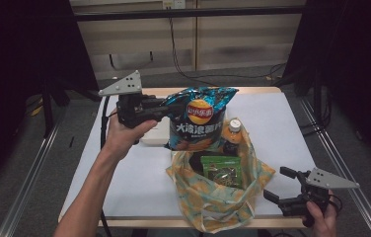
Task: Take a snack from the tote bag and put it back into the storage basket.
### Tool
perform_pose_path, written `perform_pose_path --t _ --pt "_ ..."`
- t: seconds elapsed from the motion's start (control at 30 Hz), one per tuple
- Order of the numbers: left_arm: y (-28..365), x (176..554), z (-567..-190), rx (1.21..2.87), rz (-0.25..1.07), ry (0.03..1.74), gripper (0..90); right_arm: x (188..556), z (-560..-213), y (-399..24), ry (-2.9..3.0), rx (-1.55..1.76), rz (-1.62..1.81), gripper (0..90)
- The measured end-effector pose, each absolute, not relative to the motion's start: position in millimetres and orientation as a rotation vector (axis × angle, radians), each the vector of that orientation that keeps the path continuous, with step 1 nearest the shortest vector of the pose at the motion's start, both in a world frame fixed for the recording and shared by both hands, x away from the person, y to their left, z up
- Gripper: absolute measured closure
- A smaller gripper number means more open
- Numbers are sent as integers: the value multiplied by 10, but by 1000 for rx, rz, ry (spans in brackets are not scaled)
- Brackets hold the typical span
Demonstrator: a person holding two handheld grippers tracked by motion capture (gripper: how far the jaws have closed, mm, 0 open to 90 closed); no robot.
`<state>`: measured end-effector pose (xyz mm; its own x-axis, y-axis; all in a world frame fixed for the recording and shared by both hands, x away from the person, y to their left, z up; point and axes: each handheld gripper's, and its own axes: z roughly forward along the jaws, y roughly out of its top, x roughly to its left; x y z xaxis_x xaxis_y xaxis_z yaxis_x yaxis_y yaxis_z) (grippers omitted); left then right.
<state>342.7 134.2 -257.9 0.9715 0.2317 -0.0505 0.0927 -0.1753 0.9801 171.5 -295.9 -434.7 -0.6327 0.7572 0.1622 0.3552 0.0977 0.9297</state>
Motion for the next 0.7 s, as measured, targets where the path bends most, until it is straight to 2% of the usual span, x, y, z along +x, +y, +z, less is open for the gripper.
perform_pose_path --t 0.3,0.7 --pt "1541 3625 -2587 1738 144 310 838 1732 -4359 -2967 2028 1098 1551 4" --pt "1603 3955 -2647 1734 169 386 836 1748 -4375 -2982 2028 1109 1556 5"
